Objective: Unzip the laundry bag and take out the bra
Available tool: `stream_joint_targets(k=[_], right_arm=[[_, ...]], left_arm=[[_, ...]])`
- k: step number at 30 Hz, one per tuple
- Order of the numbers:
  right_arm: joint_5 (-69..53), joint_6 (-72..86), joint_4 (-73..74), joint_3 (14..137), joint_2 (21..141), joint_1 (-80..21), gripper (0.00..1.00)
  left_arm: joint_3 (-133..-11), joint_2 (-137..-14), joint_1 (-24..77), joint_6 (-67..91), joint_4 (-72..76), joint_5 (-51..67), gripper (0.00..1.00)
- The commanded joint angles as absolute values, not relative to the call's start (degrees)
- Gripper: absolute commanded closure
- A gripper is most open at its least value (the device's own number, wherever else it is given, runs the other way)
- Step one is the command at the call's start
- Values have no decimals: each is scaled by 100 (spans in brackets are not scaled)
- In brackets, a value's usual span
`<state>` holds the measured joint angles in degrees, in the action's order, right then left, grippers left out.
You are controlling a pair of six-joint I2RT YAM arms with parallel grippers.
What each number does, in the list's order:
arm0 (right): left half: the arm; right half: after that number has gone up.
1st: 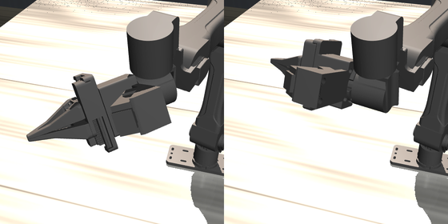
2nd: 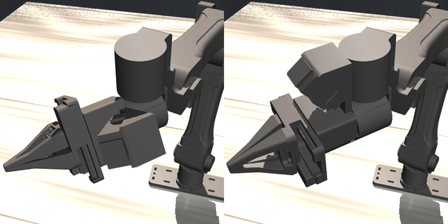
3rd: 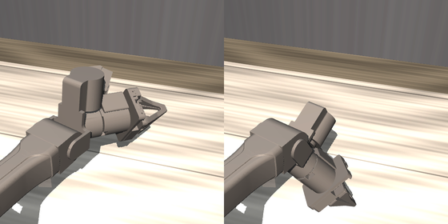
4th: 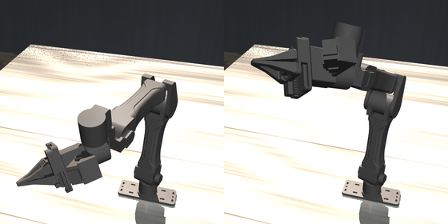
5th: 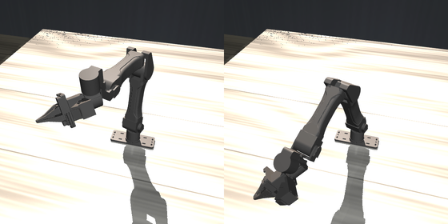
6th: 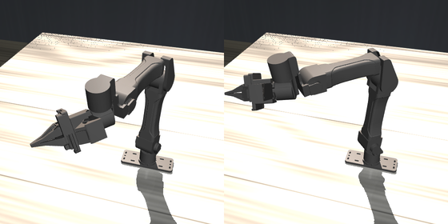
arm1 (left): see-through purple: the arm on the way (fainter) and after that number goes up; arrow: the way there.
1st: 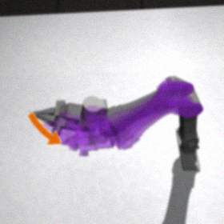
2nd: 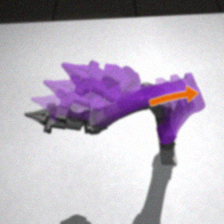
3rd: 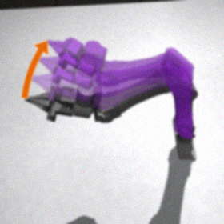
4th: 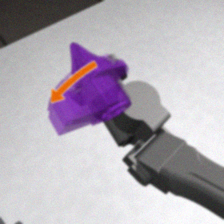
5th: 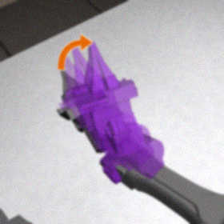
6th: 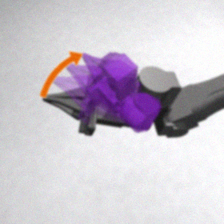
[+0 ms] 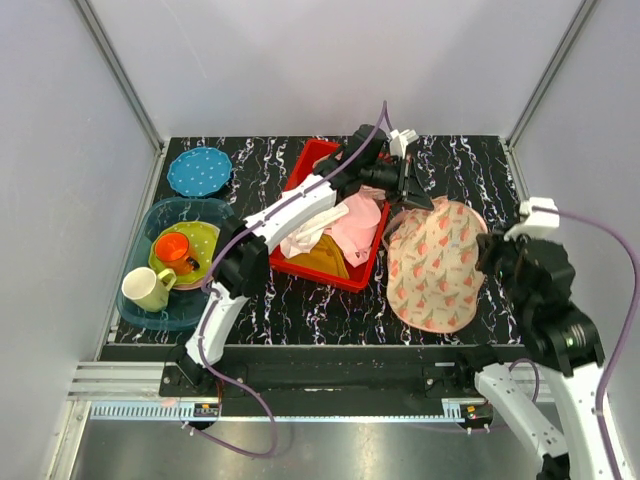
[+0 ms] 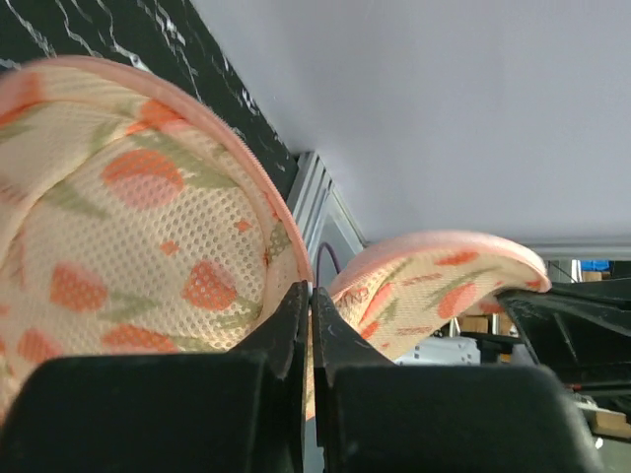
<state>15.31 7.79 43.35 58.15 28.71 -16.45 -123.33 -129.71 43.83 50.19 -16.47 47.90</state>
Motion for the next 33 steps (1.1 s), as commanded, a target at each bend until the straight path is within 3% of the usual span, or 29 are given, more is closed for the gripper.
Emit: stream_joint_targets(k=[1,4,5,7,11,15,22,29,33], right_arm=[[1153,1590,4553,6345,3751,-1626,100],[757,1897,4246,6381,3893,-1626,100],[625,1977,4036,6346,3928,-1626,100],[274,2205,3885,6346,4103,-1626,100],[88,2460,3753,6442,4403,-1626,100],[290,2628,3639,6442,4535,-1626,100],[-217,2698,3516,6425,5474,-1626,100],[-764,2795,3173,6302,5476,-1626,100],[382,2760,3585,6469,5563,-1591,100]], left_arm=[[-13052,-12929,4272,5098,-1617,4527,100],[-12964,-12788,4263,4949,-1670,4570,97],[-12929,-12762,4245,4913,-1696,4631,82],[-12850,-12692,4184,4817,-1845,4702,37],[-12236,-12104,4008,4527,-1872,4439,22],[-11647,-11541,3727,4421,-1802,4184,13],[-11032,-11092,3577,4254,-1934,3973,12],[-9917,-10241,3638,3738,-1873,3788,12],[-9538,-9880,3771,3349,-2267,3639,12]])
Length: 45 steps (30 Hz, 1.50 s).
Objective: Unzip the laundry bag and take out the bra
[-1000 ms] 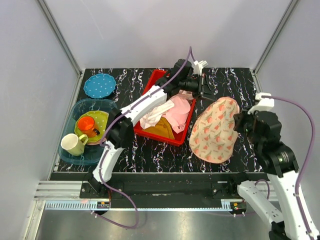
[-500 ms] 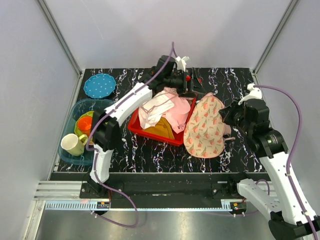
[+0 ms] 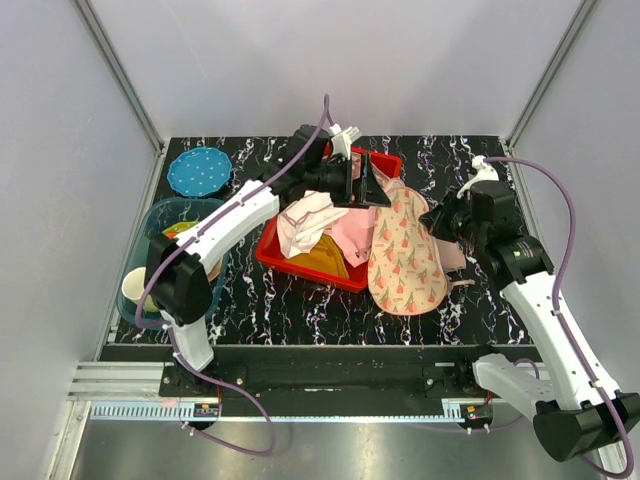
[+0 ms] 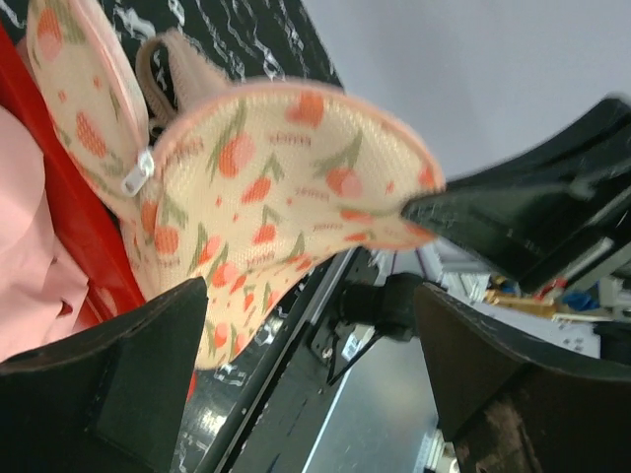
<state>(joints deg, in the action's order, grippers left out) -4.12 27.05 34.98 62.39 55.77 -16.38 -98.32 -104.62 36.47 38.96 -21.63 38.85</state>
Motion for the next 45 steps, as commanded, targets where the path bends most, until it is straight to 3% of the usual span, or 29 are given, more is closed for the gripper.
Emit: stream_joint_targets(k=[1,12,21,23,24,25,26,27,29,32,39,45], right_arm=[[474,2716,3621,6486,5607,-1556,100],[18,2751,3560,6416,5748,-1485,100],[-641,2717,3560,6267,5879,-1485,100],[-886,2532,3804,6380,6046,-1485,84],[-827,2331,3980,6468,6238,-1477,45],[-670,2294,4338,6634,6310,-1485,34],[-172,2259,4472,6679,6354,-1485,29],[137,2302,4552,6697,6302,-1459,14],[804,2460,4544,6610,6118,-1337,7],[1203,2856,4308,6347,5618,-836,7],[1029,3936,4228,5364,5474,816,10],[-544,4798,3517,4387,6115,1784,12]], left_arm=[[-9397,-9827,3771,3349,-2259,3586,12],[-8543,-9975,3937,2812,-2163,3023,10],[-9588,-11266,4140,3111,-1758,3243,18],[-9711,-11425,4140,3269,-1714,3304,32],[-9782,-11530,4140,3313,-1723,3313,39],[-9791,-11540,4140,3348,-1731,3340,47],[-9782,-11549,4140,3375,-1714,3331,66],[-9747,-11531,4140,3375,-1714,3322,75],[-9730,-11488,4140,3375,-1740,3243,91],[-9694,-11435,4131,3366,-1784,3155,100],[-9677,-11434,4166,3410,-1802,3173,100],[-9685,-11443,4245,3428,-1784,3208,100]])
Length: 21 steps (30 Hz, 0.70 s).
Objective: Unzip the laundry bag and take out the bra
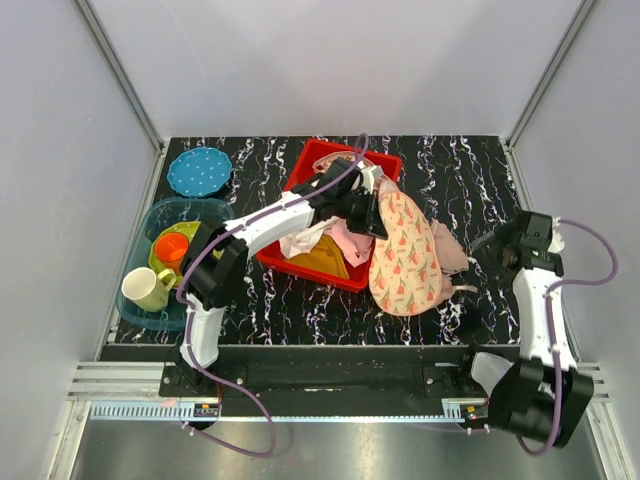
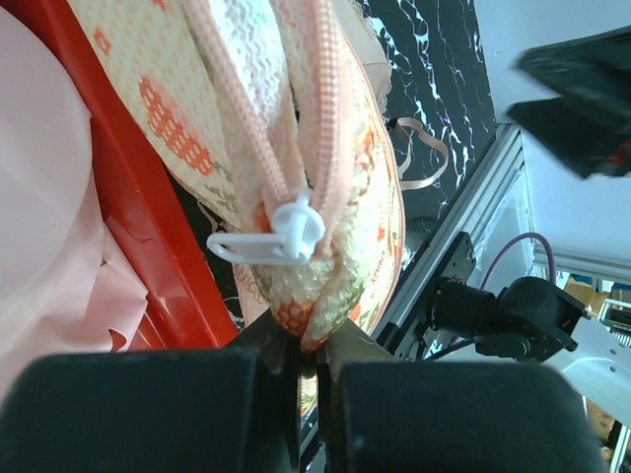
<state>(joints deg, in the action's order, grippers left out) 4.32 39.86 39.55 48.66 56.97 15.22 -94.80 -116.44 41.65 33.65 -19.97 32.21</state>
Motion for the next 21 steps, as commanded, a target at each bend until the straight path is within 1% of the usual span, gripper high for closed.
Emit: stream_joint_targets(k=[1,7,11,14,16,18,19,21], right_arm=[[-641,4860,3429,4316,6178,1793,12],[-1589,5326,2585,3903,6854,1784,11],[-1863,5510,2180,3815,7407,1784,10],[-1942,5677,1741,3744,7839,1784,11],[-1951,5782,1592,3709,7980,1784,17],[-1820,5845,1275,3578,7989,1784,24],[-1741,5853,1231,3534,7972,1784,34],[-1635,5845,1169,3419,7972,1784,47]], left_arm=[[-9686,-11443,4254,3428,-1793,3208,100],[-9773,-11513,4342,3428,-1784,3243,100],[-9809,-11540,4377,3428,-1793,3261,100],[-9870,-11584,4386,3445,-1784,3261,100],[-9888,-11610,4386,3472,-1784,3278,100],[-9896,-11610,4386,3480,-1784,3287,100],[-9888,-11628,4386,3480,-1793,3296,100],[-9879,-11619,4386,3498,-1784,3331,100]])
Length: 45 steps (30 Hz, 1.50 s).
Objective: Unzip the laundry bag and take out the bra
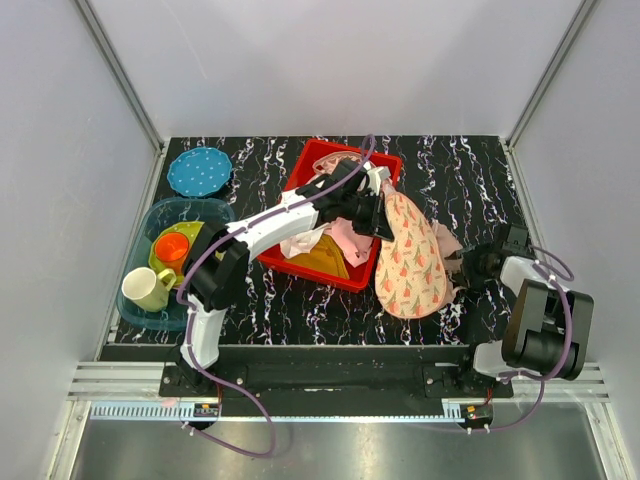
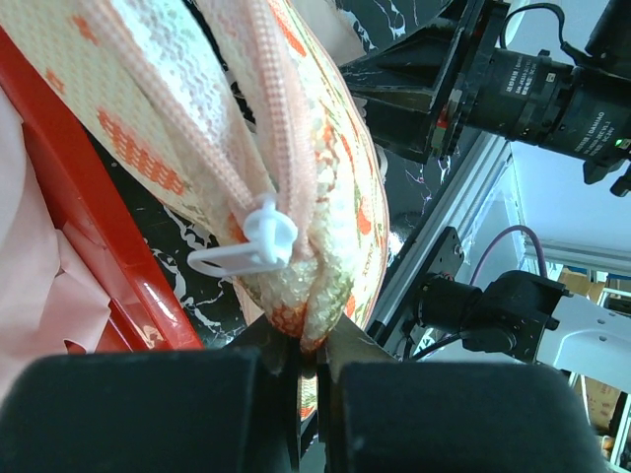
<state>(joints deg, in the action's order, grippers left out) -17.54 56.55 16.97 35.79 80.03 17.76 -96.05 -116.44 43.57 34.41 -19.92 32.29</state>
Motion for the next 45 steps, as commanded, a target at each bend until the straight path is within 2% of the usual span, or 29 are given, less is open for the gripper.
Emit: stream_joint_targets(k=[1,2,3,4,6,9,10,14,17,25,30,31,33,34,35,41,45], right_arm=[[-1574,5784,1152,3384,7972,1784,54],[-1556,5748,1134,3340,7972,1784,83],[-1530,5722,1125,3331,7946,1784,98],[-1529,5669,1142,3322,7832,1784,100],[-1425,5617,1387,3392,7560,1784,100],[-777,5441,2204,3778,6411,1784,100],[-582,5345,2397,3945,5702,1784,100],[200,5019,3232,5408,4528,1784,100],[255,4835,3820,6778,4684,1793,100],[-553,4694,3674,9146,5342,1784,100],[-1115,4825,3490,9457,5563,1784,100],[-1160,4834,3420,9405,5563,1784,100],[-1213,4843,3419,9361,5581,1784,100],[-1239,4851,3393,9282,5572,1784,100],[-1265,4843,3393,9246,5564,1784,100],[-1660,4904,3226,9044,5634,1784,100],[-2275,5027,3199,9044,5914,1775,100]], left_arm=[[-9862,-11619,4386,3489,-1793,3340,100],[-9827,-11610,4386,3489,-1793,3357,100],[-9809,-11610,4386,3515,-1749,3366,100],[-9791,-11602,4386,3516,-1740,3366,100],[-9791,-11610,4395,3516,-1731,3419,100],[-9800,-11610,4412,3489,-1740,3472,100],[-9809,-11610,4430,3472,-1714,3515,100],[-9914,-11733,4544,3568,-1433,3796,100],[-10317,-11988,4667,3612,-1450,3946,100],[-11039,-12419,4729,3604,-1608,4228,100],[-11653,-12866,4790,3884,-1485,4368,100],[-11794,-12954,4851,3902,-1503,4394,94],[-12268,-13130,4869,3797,-1897,4316,52],[-12348,-13122,4860,3745,-2020,4176,23],[-12375,-13079,4843,3561,-2283,4088,1],[-11533,-11973,4404,3191,-2575,3692,1],[-10768,-11050,3703,3094,-2715,3647,1]])
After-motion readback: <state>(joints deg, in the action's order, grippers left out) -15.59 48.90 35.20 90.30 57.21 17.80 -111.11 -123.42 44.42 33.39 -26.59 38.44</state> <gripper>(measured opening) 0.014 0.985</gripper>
